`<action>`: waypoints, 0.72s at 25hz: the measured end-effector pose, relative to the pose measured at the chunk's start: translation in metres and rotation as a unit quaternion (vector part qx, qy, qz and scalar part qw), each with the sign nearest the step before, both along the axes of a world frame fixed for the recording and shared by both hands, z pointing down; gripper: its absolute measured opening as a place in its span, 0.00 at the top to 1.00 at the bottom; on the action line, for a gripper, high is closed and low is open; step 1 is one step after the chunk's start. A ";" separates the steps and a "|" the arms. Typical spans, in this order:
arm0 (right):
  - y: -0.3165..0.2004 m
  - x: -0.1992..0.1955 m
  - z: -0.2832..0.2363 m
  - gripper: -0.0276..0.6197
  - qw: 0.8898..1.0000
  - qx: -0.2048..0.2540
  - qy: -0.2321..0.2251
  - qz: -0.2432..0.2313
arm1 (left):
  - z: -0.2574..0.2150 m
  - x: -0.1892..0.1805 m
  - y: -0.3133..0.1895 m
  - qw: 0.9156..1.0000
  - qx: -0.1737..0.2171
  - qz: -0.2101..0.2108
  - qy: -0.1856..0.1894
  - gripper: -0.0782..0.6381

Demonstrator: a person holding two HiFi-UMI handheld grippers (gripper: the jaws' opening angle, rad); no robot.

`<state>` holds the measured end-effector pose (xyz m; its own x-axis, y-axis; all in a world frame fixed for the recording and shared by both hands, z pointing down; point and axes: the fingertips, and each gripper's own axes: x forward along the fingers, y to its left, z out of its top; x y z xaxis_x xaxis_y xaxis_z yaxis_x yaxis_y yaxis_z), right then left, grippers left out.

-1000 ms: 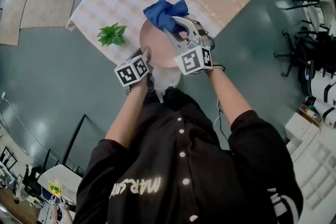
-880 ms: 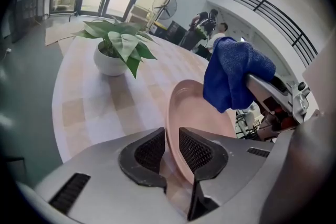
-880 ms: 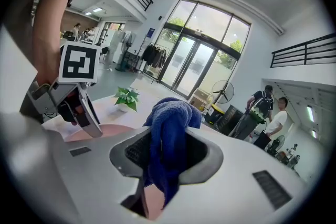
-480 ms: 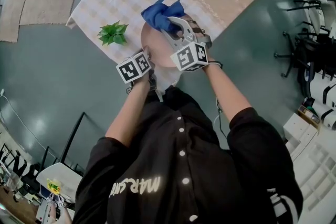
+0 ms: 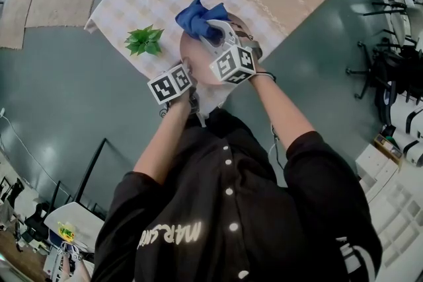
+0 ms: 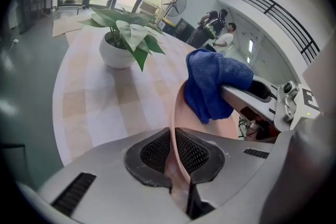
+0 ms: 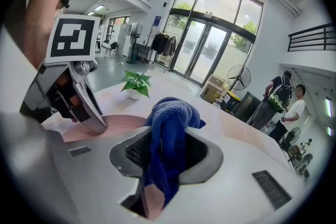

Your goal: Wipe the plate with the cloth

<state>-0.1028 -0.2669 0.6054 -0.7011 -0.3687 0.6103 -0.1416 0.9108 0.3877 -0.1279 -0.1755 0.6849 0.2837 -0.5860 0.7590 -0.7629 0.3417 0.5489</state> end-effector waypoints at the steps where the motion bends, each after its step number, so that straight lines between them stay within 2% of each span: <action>1: 0.000 -0.001 0.003 0.79 1.000 -0.004 0.003 0.000 | 0.000 0.000 0.000 1.000 0.000 -0.001 0.002 0.84; 10: -0.005 -0.010 0.023 0.79 0.999 -0.043 0.025 0.003 | 0.001 0.000 0.000 1.000 -0.006 0.000 0.008 0.84; 18: -0.015 -0.013 0.042 0.79 0.996 -0.069 0.053 0.032 | 0.001 -0.001 0.000 1.000 -0.005 0.001 0.004 0.84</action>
<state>-0.1157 -0.2814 0.6473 -0.6085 -0.3175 0.7273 -0.1663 0.9472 0.2743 -0.1289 -0.1753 0.6857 0.2904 -0.5779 0.7627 -0.7591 0.3462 0.5513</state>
